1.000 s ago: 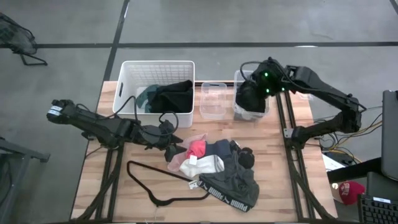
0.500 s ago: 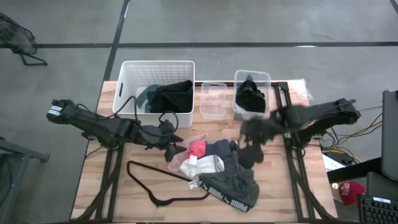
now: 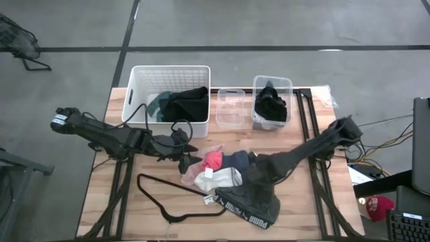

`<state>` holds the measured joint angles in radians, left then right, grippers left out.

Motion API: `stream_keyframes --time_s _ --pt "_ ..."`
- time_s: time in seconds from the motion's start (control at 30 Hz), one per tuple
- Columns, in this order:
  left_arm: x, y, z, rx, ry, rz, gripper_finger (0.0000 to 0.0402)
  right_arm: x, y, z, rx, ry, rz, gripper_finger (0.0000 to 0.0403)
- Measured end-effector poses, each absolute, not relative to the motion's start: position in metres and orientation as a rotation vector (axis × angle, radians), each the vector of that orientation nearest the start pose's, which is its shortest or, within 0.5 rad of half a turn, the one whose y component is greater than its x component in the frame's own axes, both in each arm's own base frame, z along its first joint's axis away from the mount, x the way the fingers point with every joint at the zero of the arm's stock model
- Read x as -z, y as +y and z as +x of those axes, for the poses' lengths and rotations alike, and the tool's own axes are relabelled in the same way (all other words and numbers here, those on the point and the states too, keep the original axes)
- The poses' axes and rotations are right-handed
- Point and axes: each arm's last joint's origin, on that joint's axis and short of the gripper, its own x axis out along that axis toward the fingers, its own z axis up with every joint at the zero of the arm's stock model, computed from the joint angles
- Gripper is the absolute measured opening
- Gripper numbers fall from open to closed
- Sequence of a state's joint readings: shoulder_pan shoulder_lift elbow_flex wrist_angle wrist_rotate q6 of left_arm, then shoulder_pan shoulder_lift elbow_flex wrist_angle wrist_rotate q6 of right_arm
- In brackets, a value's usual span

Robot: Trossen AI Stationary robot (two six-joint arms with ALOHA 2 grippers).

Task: Pick & Place Cloths
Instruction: Put the gray boxer into the large transparent bin

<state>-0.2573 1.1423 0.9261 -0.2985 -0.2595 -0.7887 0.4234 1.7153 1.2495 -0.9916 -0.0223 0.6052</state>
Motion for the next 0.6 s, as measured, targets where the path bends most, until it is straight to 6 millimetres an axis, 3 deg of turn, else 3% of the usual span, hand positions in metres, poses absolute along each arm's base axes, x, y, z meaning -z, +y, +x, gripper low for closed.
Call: stream_keyframes --time_s 0.2,0.33,0.43,0.6 --pt "-0.303 -0.055 0.24 -0.197 0.466 -0.645 0.0275 -0.167 0.134 0.3 0.062 1.619 0.125 0.0161" --pt "-0.303 -0.055 0.24 -0.197 0.466 -0.646 0.0275 -0.154 0.135 0.304 0.037 1.688 0.151 0.0102" --pt "-0.302 -0.055 0.24 -0.197 0.467 -0.646 0.0275 -0.161 0.135 0.306 0.012 1.679 0.166 0.0032" --pt "-0.302 -0.056 0.24 -0.195 0.469 -0.646 0.0275 -0.213 0.128 0.308 -0.004 1.558 0.202 0.0013"
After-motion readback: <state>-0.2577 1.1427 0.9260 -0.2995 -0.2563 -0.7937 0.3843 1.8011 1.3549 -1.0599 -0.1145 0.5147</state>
